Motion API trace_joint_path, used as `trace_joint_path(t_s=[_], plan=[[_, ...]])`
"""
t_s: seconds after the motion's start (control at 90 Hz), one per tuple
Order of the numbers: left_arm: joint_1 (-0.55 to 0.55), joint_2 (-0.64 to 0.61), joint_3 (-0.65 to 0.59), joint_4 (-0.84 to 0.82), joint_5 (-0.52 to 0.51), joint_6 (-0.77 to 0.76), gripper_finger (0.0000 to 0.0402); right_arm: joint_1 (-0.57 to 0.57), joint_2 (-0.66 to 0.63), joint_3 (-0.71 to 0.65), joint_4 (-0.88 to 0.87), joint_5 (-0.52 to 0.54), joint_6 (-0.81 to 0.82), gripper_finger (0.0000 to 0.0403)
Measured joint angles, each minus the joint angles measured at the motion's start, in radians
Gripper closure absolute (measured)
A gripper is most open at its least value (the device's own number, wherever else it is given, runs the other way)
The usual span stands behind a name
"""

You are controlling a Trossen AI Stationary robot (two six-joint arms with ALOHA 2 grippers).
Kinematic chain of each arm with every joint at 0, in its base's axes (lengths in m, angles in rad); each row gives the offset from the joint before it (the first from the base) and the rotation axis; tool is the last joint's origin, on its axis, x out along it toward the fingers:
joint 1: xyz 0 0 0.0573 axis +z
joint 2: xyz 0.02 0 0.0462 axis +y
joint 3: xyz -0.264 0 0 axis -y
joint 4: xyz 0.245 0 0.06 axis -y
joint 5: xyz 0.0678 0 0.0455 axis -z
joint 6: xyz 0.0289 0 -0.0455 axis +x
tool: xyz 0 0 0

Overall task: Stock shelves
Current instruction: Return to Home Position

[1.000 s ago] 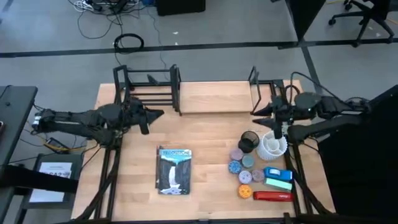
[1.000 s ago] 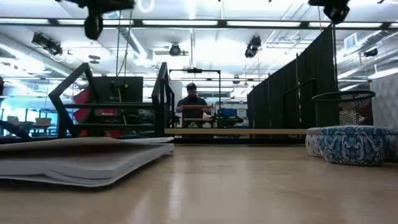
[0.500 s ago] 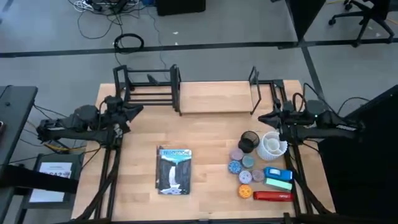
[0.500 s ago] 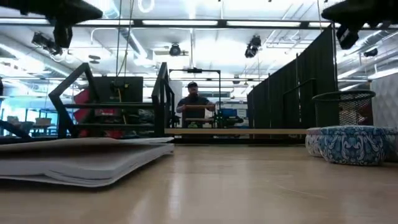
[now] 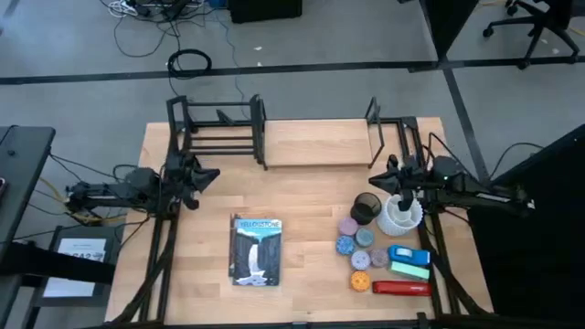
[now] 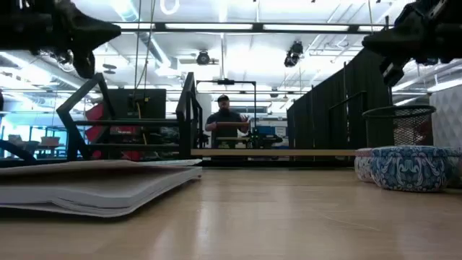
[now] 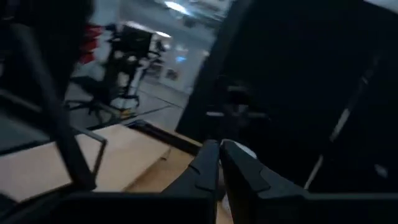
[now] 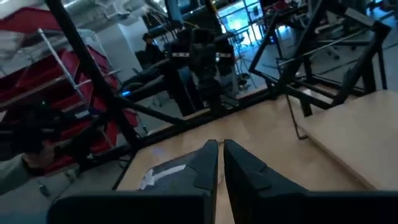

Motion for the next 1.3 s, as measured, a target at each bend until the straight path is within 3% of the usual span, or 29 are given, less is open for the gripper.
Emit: trace_joint_path(t_s=[0.289,0.444,0.633,0.744,0.833,0.978,1.1,1.3], plan=[[0.000,0.000,-0.109,0.112,0.006,0.080,0.0402,-0.013,0.000,-0.097,0.105,0.000,0.012,0.0403],[0.000,0.000,-0.110,0.102,0.014,0.122,0.0402,-0.013,-0.001,-0.129,0.172,-0.012,0.031,0.0403],[0.000,0.000,-0.110,0.075,0.034,0.122,0.0401,-0.012,0.004,-0.129,0.178,-0.132,-0.043,0.0403],[0.000,0.002,-0.110,0.018,0.033,0.090,0.0402,-0.012,0.004,-0.129,0.181,-0.122,-0.047,0.0403],[0.000,0.002,-0.110,-0.014,0.006,0.068,0.0402,-0.012,0.004,-0.129,0.181,-0.060,-0.054,0.0403],[0.000,0.004,-0.111,-0.056,-0.121,0.063,0.0402,-0.012,0.006,-0.129,0.149,0.161,-0.061,0.0403],[0.000,0.011,-0.111,-0.053,-0.140,0.104,0.0402,-0.012,0.007,-0.129,0.110,0.328,-0.059,0.0403],[0.000,0.010,-0.111,-0.053,-0.141,0.104,0.0402,-0.012,0.012,-0.129,0.105,0.367,-0.052,0.0401]])
